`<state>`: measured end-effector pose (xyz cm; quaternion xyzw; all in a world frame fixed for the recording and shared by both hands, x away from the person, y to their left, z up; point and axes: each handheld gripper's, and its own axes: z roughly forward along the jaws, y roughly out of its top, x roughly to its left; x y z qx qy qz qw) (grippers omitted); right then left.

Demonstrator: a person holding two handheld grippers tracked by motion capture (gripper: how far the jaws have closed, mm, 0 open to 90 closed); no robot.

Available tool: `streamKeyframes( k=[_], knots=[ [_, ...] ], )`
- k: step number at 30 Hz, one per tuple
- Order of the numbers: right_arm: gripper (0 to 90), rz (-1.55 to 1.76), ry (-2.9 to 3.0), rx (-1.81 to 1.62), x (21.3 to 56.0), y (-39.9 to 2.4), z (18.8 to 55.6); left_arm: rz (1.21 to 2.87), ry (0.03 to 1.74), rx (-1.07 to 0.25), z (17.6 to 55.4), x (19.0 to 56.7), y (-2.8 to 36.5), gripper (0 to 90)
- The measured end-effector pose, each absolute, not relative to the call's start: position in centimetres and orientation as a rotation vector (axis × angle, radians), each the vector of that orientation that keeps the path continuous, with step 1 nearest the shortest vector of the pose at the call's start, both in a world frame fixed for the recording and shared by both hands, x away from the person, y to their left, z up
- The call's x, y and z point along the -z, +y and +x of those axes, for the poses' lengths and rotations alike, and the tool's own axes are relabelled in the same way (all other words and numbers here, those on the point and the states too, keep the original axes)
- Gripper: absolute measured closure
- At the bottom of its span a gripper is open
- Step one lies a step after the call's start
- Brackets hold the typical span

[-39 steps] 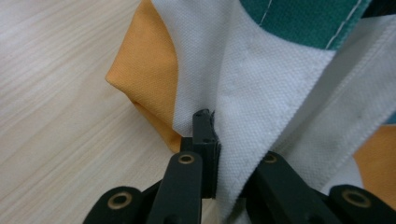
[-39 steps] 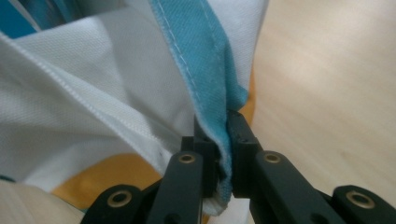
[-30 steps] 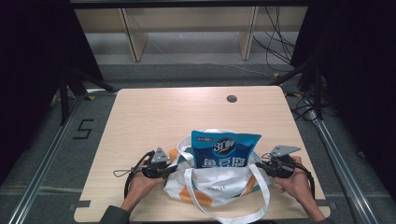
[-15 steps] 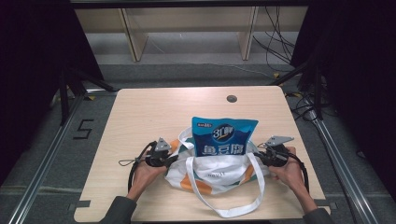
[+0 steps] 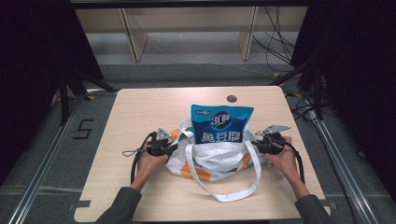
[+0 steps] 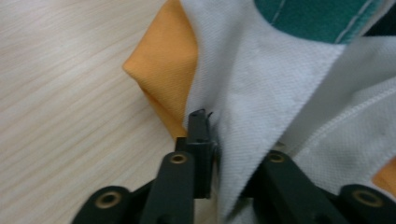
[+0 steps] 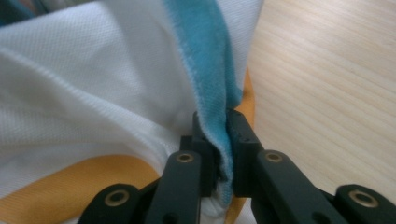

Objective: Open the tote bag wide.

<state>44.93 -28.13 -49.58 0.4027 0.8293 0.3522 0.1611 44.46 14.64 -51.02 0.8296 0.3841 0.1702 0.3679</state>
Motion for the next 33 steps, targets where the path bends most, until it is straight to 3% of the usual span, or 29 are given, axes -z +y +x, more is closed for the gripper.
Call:
streamKeyframes(
  k=[1,2,5,6,8,12,22,29,31,33],
  knots=[
    [82.4,1.150,2.368,-1.006,49.6,-28.1,44.9,2.131,0.986,-0.437,44.5,51.0,14.6,74.4],
    [70.6,1.192,2.320,-1.019,49.0,-28.6,44.8,2.116,1.013,-0.430,44.1,50.6,15.0,69.8],
    [63.5,1.218,2.265,-1.041,48.2,-29.3,44.6,2.106,1.008,-0.421,43.7,49.9,15.5,64.5],
    [57.9,1.220,2.265,-1.089,47.6,-29.9,44.3,2.089,1.021,-0.407,43.1,49.3,15.9,57.1],
    [56.6,1.245,2.227,-1.156,46.5,-30.7,43.6,2.087,1.022,-0.410,42.7,48.7,16.3,50.0],
    [54.0,1.181,2.179,-1.236,44.4,-31.2,42.2,1.920,1.054,-0.348,41.4,46.8,17.2,45.9],
    [51.1,1.042,2.231,-1.348,40.4,-29.0,38.9,1.865,0.900,-0.279,38.5,43.6,16.6,50.8],
    [46.0,0.980,2.299,-1.358,40.7,-26.7,38.6,1.871,0.810,-0.236,38.1,43.5,13.9,44.2],
    [47.2,0.989,2.322,-1.368,41.4,-26.1,39.1,1.885,0.791,-0.230,38.4,44.1,13.0,43.1],
    [57.3,0.929,2.363,-1.343,41.9,-25.8,39.4,1.908,0.777,-0.236,38.9,44.6,12.4,42.8]
  ],
)
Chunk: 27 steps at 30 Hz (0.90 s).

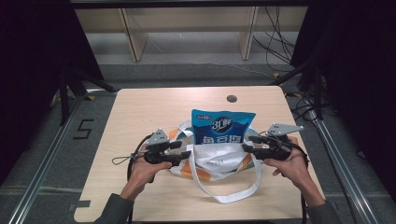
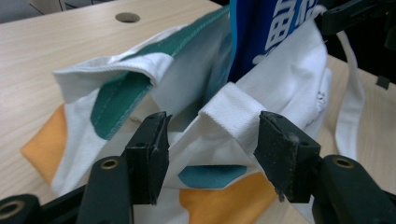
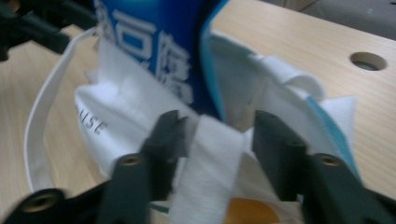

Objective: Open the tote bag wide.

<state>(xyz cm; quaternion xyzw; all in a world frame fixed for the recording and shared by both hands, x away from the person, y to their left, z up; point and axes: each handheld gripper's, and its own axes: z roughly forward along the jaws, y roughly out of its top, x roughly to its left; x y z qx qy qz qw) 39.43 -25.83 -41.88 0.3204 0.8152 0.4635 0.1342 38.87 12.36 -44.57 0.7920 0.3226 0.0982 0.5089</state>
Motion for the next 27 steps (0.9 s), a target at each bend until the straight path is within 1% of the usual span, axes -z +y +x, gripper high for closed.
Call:
streamKeyframes(
  k=[1,2,3,4,5,7,10,11,13,14,17,18,19,20,21,22,23,24,25,26,27],
  knots=[
    [62.9,0.895,2.391,-1.323,42.0,-25.5,39.3,1.925,0.780,-0.252,39.0,44.7,12.1,43.0],
    [62.9,0.895,2.391,-1.323,42.0,-25.5,39.3,1.925,0.780,-0.252,39.0,44.7,12.1,46.5],
    [68.0,0.828,2.417,-1.236,42.2,-25.1,39.1,1.923,0.769,-0.236,39.1,45.1,11.8,52.7],
    [70.5,0.817,2.442,-1.201,42.1,-25.1,39.0,1.923,0.769,-0.236,39.1,45.1,11.8,56.5],
    [73.7,0.770,2.440,-1.184,42.1,-25.1,38.9,1.963,0.744,-0.271,38.9,45.8,11.5,63.6],
    [77.2,0.784,2.467,-1.163,41.9,-25.2,38.4,1.989,0.732,-0.297,38.2,46.4,11.2,72.0],
    [79.1,0.757,2.500,-1.128,42.0,-25.1,37.8,2.015,0.701,-0.321,38.0,46.6,11.2,76.1],
    [79.5,0.730,2.517,-1.102,42.1,-25.0,37.5,2.016,0.729,-0.316,37.7,46.7,11.1,77.7],
    [80.2,0.714,2.572,-1.033,42.9,-24.5,37.1,2.065,0.715,-0.320,37.7,47.6,10.9,82.3],
    [80.4,0.709,2.588,-1.014,43.3,-24.3,37.0,2.065,0.715,-0.320,37.7,47.6,10.9,82.9],
    [80.7,0.727,2.625,-0.988,44.6,-24.0,37.1,2.168,0.682,-0.297,37.4,49.6,10.6,85.9],
    [80.7,0.727,2.625,-0.988,44.6,-24.0,37.1,2.168,0.682,-0.297,37.4,49.6,10.6,85.9],
    [80.9,0.752,2.671,-0.981,45.9,-23.8,37.4,2.173,0.714,-0.252,38.0,51.2,10.6,85.9],
    [81.2,0.774,2.696,-0.940,46.7,-23.5,37.5,2.168,0.734,-0.223,38.3,51.2,10.6,86.0],
    [81.2,0.774,2.696,-0.940,46.7,-23.5,37.5,2.168,0.734,-0.223,38.3,51.2,10.6,86.1],
    [81.3,0.754,2.728,-0.910,47.6,-23.2,37.8,2.172,0.731,-0.218,38.4,51.1,10.4,86.1],
    [81.5,0.794,2.743,-0.866,49.4,-22.8,38.2,2.197,0.725,-0.245,38.5,51.3,10.1,86.3],
    [81.5,0.794,2.743,-0.866,49.4,-22.8,38.2,2.197,0.725,-0.245,38.5,51.3,10.1,86.4],
    [81.5,0.869,2.736,-0.856,49.5,-23.0,38.3,2.230,0.709,-0.286,38.4,51.2,9.7,86.4],
    [81.5,0.869,2.736,-0.856,49.5,-23.0,38.3,2.230,0.709,-0.286,38.4,51.2,9.7,86.4],
    [81.5,0.862,2.731,-0.861,49.6,-22.8,38.3,2.253,0.711,-0.327,38.2,51.1,9.4,86.3]
  ],
)
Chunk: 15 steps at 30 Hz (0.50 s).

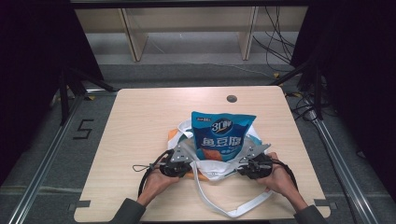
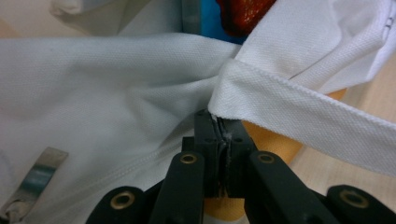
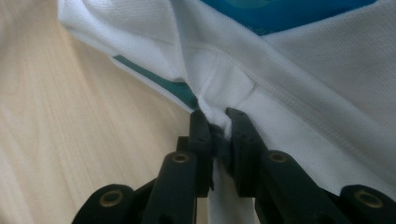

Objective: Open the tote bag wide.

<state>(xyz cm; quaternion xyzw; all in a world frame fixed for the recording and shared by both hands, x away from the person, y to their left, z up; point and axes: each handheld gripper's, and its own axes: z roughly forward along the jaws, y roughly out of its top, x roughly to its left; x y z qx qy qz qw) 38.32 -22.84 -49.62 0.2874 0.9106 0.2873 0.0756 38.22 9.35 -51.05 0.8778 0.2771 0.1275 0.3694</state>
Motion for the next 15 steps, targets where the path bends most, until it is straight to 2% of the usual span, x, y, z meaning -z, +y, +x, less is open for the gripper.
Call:
streamKeyframes(
  k=[4,7,8,9,12,15],
  knots=[
    [80.4,0.824,2.737,-0.879,49.1,-23.0,38.3,2.283,0.677,-0.365,38.1,50.8,9.3,85.8],
    [71.9,0.859,2.692,-0.963,47.2,-23.9,38.1,2.286,0.679,-0.364,37.8,50.5,9.2,83.7],
    [65.6,0.859,2.666,-1.009,46.1,-24.3,37.8,2.267,0.686,-0.352,37.6,50.3,9.2,82.0],
    [63.1,0.815,2.594,-1.112,44.0,-25.0,37.3,2.262,0.676,-0.354,37.5,50.1,9.2,80.1],
    [62.9,0.798,2.506,-1.253,42.4,-24.6,36.9,2.273,0.665,-0.359,37.4,49.7,9.2,78.2],
    [57.4,0.709,2.559,-1.235,43.0,-22.6,37.0,2.269,0.660,-0.356,37.4,49.6,9.3,78.0]
  ],
)
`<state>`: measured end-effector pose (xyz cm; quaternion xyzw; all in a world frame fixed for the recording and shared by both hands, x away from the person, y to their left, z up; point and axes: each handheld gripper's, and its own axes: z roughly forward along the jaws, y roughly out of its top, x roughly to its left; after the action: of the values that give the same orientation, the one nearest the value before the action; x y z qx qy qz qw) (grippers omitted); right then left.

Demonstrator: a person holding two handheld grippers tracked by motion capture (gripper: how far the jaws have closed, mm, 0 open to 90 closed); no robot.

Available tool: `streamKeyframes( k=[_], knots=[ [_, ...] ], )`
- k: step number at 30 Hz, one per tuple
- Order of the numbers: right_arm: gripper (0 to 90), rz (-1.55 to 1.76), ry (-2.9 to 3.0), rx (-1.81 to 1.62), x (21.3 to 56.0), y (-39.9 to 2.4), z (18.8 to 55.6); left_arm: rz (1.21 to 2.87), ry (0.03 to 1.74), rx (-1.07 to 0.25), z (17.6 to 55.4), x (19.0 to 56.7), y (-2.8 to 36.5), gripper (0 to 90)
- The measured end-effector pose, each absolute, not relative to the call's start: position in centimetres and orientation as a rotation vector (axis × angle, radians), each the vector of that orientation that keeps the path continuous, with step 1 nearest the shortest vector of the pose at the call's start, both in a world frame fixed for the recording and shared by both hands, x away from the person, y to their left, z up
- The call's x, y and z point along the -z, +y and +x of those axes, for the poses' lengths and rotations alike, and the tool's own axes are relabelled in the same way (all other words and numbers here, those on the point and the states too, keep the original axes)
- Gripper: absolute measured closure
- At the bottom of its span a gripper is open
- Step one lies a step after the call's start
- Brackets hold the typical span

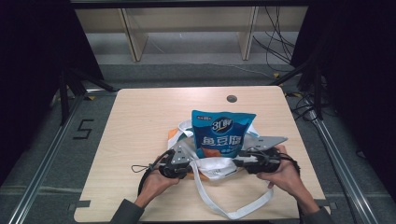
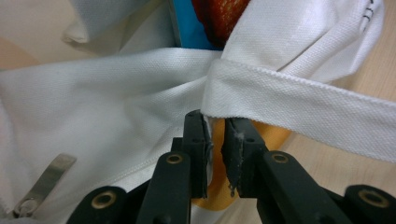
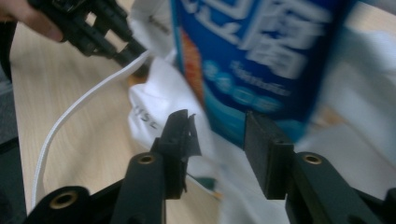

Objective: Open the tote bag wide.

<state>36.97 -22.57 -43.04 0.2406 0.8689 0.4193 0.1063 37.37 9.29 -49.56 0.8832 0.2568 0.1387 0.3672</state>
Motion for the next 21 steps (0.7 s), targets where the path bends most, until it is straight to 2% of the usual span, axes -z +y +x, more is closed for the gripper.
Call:
streamKeyframes(
  k=[2,3,4,7,9,10,11,13,16,18,19,20,21],
  knots=[
    [57.3,0.708,2.571,-1.215,43.6,-21.8,37.2,2.264,0.669,-0.351,37.3,49.6,9.3,77.9],
    [74.7,0.677,2.601,-1.183,44.3,-20.8,37.5,2.274,0.661,-0.358,37.3,49.6,9.3,77.7],
    [74.7,0.677,2.601,-1.183,44.3,-20.8,37.5,2.274,0.661,-0.358,37.3,49.6,9.3,77.6],
    [86.7,0.565,2.635,-1.071,44.9,-19.6,36.7,2.286,0.676,-0.370,37.4,49.8,9.3,77.7],
    [89.0,0.527,2.697,-0.937,46.1,-18.9,36.2,2.276,0.675,-0.352,37.5,49.9,9.2,78.0],
    [89.0,0.527,2.697,-0.937,46.1,-18.9,36.2,2.276,0.675,-0.352,37.5,49.9,9.2,78.2],
    [88.7,0.548,2.729,-0.815,48.1,-18.5,36.4,2.282,0.669,-0.361,37.5,49.9,9.2,78.7],
    [88.7,0.629,2.748,-0.773,48.9,-18.4,36.5,2.283,0.677,-0.361,37.4,49.9,9.2,78.6],
    [88.5,0.662,2.736,-0.791,49.0,-18.4,36.3,2.271,0.684,-0.334,37.5,50.0,9.3,77.7],
    [86.8,0.698,2.734,-0.834,49.0,-18.6,36.4,2.248,0.690,-0.306,37.4,49.7,9.6,73.3],
    [77.9,0.667,2.732,-0.932,48.4,-19.0,36.6,2.252,0.682,-0.296,37.2,49.3,9.7,67.9],
    [77.9,0.667,2.732,-0.932,48.4,-19.0,36.6,2.251,0.675,-0.297,37.1,48.8,10.0,67.9],
    [67.9,0.686,2.687,-1.031,47.0,-19.9,36.6,2.257,0.628,-0.266,36.9,47.6,10.7,60.3]
  ],
)
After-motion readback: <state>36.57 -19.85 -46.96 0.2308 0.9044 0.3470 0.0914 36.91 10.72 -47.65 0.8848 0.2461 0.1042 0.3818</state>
